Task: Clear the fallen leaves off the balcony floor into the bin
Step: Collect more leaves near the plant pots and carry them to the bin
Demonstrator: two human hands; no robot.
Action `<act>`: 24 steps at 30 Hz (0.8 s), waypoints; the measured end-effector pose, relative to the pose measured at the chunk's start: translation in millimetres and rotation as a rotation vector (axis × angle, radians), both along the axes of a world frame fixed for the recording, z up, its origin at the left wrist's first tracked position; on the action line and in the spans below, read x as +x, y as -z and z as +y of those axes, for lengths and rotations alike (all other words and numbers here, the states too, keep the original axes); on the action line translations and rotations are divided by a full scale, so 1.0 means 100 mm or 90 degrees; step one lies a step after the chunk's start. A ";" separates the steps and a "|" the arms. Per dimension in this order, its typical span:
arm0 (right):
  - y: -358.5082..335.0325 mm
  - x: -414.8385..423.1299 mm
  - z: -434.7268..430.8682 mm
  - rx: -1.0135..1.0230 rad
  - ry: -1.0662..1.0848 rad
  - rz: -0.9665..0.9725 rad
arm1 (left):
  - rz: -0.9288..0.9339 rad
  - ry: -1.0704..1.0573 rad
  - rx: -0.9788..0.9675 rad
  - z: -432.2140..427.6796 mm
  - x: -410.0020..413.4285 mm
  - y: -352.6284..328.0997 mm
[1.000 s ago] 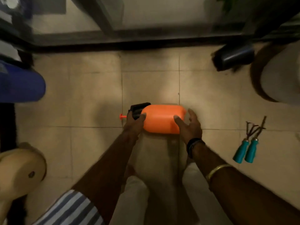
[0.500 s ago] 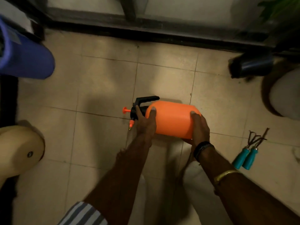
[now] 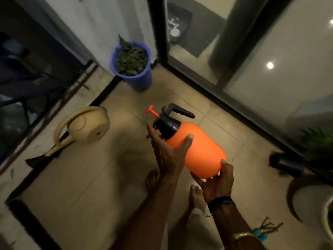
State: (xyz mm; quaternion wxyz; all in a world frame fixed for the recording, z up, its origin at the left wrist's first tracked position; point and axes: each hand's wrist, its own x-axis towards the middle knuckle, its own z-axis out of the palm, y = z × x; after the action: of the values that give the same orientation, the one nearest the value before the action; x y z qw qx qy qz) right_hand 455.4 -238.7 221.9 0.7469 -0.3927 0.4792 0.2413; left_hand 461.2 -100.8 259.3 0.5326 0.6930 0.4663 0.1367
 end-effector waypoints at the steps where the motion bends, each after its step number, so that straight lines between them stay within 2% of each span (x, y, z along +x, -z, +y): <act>1: -0.06 -0.01 0.10 0.008 -0.019 -0.003 | -0.004 0.001 -0.002 0.12 -0.07 -0.06; 10: -0.46 -0.37 1.00 0.084 -0.376 0.001 | -0.088 -0.059 0.065 1.11 -1.08 -0.55; 15: -0.45 -0.92 1.57 0.092 -0.522 0.054 | -0.160 -0.323 0.101 1.60 -1.73 -0.64; 17: -0.47 -1.20 1.81 0.084 -0.559 0.077 | -0.169 -0.386 0.129 1.81 -2.01 -0.65; 24: -0.52 -2.12 2.75 0.070 -0.663 0.079 | -0.172 -0.363 0.121 2.50 -3.07 -0.82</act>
State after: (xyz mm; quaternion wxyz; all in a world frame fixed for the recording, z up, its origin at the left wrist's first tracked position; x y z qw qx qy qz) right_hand 243.2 36.2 274.2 0.5175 -0.5242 0.2505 0.6282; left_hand 154.3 148.8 341.6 0.4629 0.5568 0.5518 0.4138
